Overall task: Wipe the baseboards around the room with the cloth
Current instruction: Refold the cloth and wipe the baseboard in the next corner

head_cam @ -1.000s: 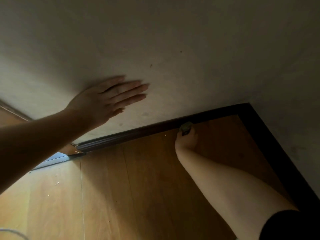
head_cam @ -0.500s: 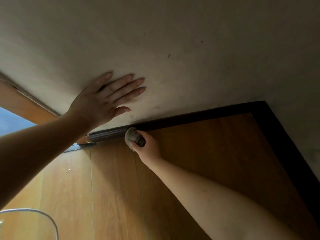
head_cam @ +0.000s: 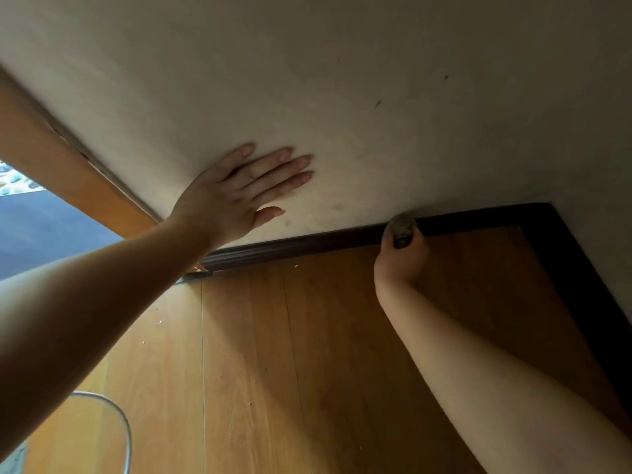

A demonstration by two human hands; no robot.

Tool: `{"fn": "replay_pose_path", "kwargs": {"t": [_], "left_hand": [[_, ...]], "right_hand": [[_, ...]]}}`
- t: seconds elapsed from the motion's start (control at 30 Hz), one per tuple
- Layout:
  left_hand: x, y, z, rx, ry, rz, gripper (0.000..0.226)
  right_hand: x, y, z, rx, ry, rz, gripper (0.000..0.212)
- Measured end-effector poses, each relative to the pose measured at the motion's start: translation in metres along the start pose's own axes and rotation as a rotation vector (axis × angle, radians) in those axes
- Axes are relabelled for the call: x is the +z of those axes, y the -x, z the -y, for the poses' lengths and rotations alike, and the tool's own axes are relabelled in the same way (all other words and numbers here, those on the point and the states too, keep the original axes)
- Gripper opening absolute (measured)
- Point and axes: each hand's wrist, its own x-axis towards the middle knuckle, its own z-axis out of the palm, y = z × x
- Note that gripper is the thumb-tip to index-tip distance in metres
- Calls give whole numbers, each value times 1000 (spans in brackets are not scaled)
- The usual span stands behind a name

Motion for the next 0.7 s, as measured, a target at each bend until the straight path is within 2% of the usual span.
{"fn": "replay_pose_path", "kwargs": {"t": [0.27, 0.53, 0.6, 0.7], "left_hand": [[-3, 45, 28, -84, 32, -11, 61], [-14, 83, 48, -162, -11, 18, 61], [-14, 91, 50, -164, -24, 44, 62], [-13, 95, 51, -147, -55, 67, 63]], "right_hand": [[60, 77, 6, 3, 87, 102, 54], [116, 162, 21, 37, 108, 211, 49], [127, 186, 21, -42, 131, 342, 46], [146, 221, 24, -193, 185, 621, 43]]}}
